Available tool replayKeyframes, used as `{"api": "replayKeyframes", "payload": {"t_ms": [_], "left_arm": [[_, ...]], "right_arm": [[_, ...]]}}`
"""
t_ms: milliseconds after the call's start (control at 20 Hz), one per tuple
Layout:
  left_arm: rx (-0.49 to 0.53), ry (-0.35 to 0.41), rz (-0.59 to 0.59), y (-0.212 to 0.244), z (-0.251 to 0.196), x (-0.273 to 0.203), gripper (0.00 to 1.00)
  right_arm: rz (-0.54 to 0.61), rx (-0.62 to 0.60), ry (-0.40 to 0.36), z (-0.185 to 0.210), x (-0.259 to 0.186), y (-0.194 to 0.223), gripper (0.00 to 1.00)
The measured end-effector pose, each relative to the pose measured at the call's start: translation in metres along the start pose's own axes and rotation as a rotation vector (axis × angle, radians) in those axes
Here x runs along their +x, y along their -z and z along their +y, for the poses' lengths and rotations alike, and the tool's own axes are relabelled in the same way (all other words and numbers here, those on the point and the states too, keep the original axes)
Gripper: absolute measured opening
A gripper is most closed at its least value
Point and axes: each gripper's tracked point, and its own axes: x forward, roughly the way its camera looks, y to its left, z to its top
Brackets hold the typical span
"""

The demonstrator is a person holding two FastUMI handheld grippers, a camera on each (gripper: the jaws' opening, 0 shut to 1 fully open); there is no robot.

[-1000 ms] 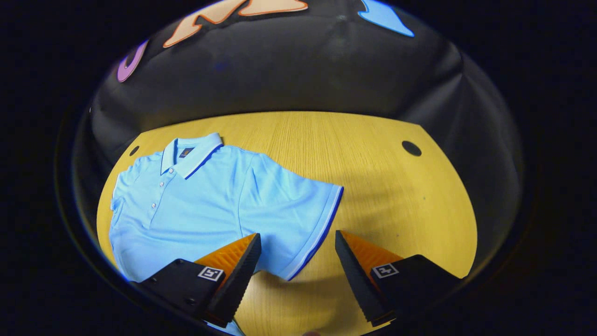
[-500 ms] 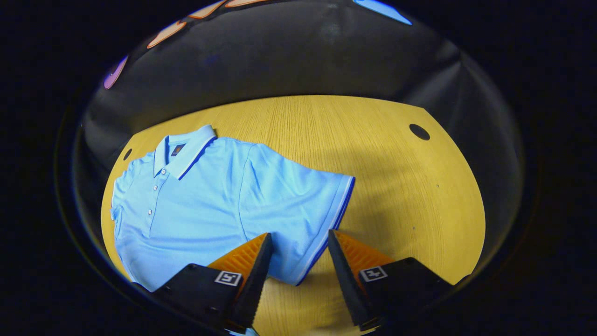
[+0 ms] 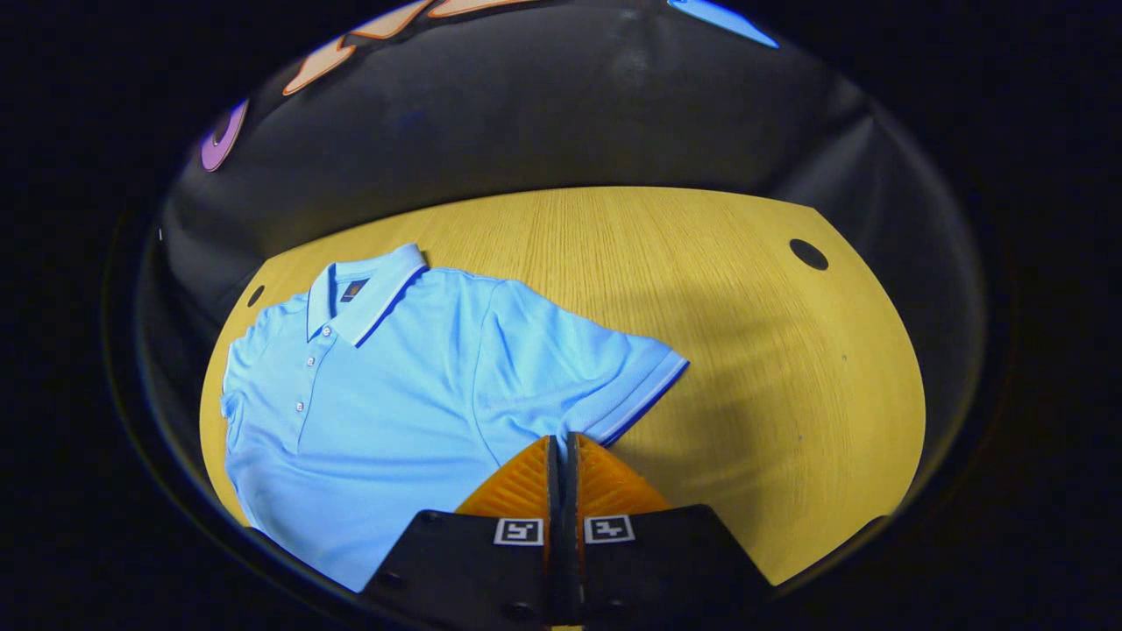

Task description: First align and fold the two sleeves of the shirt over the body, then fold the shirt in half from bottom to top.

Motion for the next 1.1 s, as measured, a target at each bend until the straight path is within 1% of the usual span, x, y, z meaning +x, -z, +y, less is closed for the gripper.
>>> {"api": "replayKeyframes", "payload": {"t_ms": [100,150,250,300,350,500,650,800,850,950,1000,1050,1100], "left_arm": [[0.017,0.001,-0.003,-0.001,-0.002,-0.001,0.94],[0.026,0.002,-0.007,-0.003,-0.003,-0.001,0.94],[0.038,0.005,-0.015,-0.005,-0.004,-0.001,0.95],[0.038,0.005,-0.014,-0.004,-0.004,-0.001,0.95],[0.033,0.004,-0.006,-0.002,-0.004,0.0,0.95],[0.011,0.002,0.013,0.006,-0.004,0.001,0.95],[0.006,-0.005,0.041,0.022,0.003,0.009,0.95],[0.008,-0.023,0.125,0.061,0.02,0.028,0.96],[0.004,-0.027,0.172,0.08,0.027,0.034,0.95],[-0.002,-0.046,0.278,0.125,0.046,0.047,0.95],[-0.005,-0.052,0.335,0.148,0.053,0.052,0.96],[-0.005,-0.055,0.383,0.17,0.059,0.057,0.96],[-0.007,-0.059,0.428,0.189,0.062,0.062,0.96]], "right_arm": [[-0.025,0.079,-0.059,0.013,0.004,-0.005,0.03],[-0.033,0.143,-0.108,0.021,0.001,-0.007,0.03],[-0.048,0.238,-0.15,0.024,-0.001,-0.014,0.02],[-0.052,0.265,-0.169,0.024,-0.004,-0.017,0.01],[-0.064,0.291,-0.192,0.028,-0.006,-0.022,0.02],[-0.105,0.301,-0.206,0.027,-0.016,-0.034,0.02],[-0.09,0.29,-0.195,0.025,-0.015,-0.027,0.02],[-0.093,0.286,-0.196,0.025,-0.017,-0.028,0.02],[-0.091,0.281,-0.198,0.025,-0.017,-0.027,0.02],[-0.081,0.274,-0.195,0.025,-0.018,-0.024,0.02],[-0.08,0.27,-0.192,0.025,-0.017,-0.025,0.05],[-0.08,0.266,-0.186,0.024,-0.017,-0.023,0.05],[-0.079,0.264,-0.183,0.024,-0.017,-0.023,0.02]]}}
